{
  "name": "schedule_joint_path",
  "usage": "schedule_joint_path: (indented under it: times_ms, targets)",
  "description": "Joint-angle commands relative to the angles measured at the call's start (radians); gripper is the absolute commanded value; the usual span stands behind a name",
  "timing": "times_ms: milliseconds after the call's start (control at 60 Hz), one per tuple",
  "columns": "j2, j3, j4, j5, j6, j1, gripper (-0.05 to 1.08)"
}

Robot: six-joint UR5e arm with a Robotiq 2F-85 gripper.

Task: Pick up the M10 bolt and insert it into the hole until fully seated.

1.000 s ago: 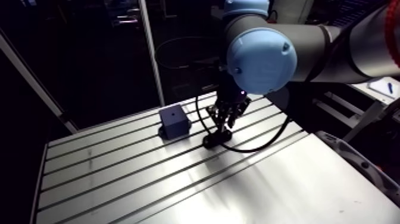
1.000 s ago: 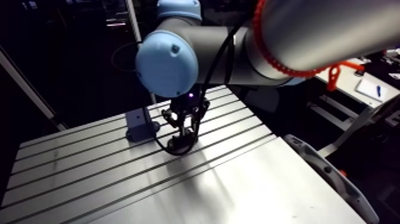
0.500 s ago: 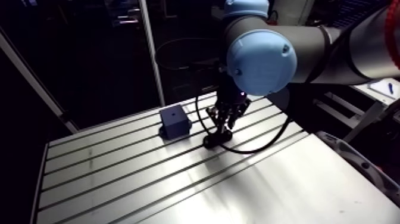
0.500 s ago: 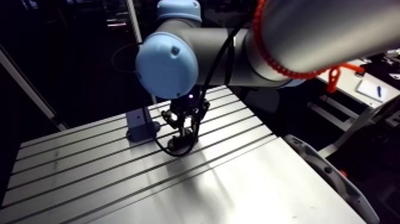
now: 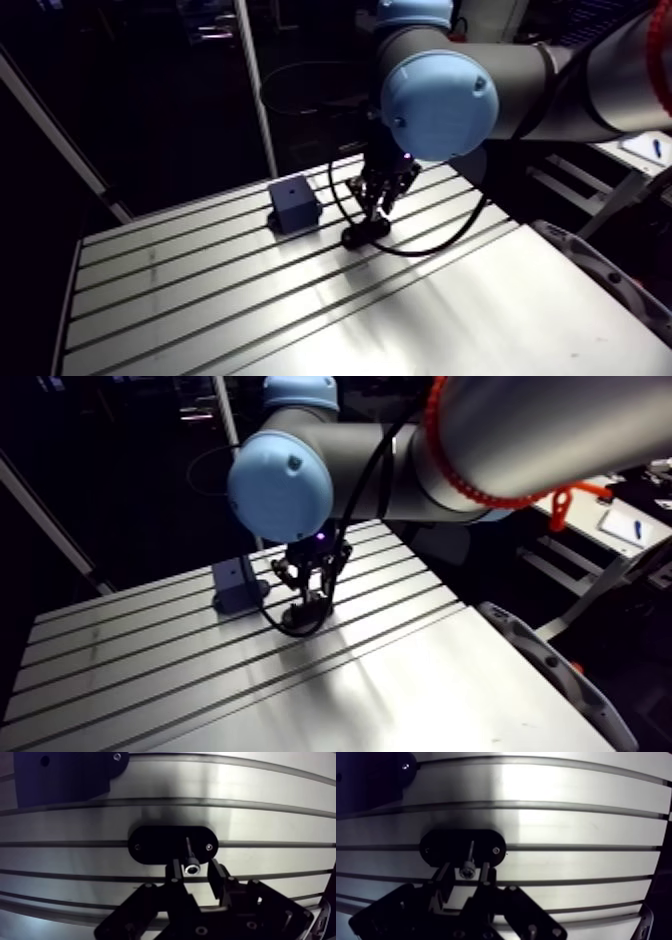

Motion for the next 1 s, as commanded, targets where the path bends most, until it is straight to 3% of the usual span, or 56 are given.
schedule_joint_path:
  times_ms: [17,1000]
  targets:
    - [0.005,-0.001,-0.003,0.000,0.000,0.000,0.59]
    - [0.006,0.002,-0.003,0.002,0.000,0.002,0.66]
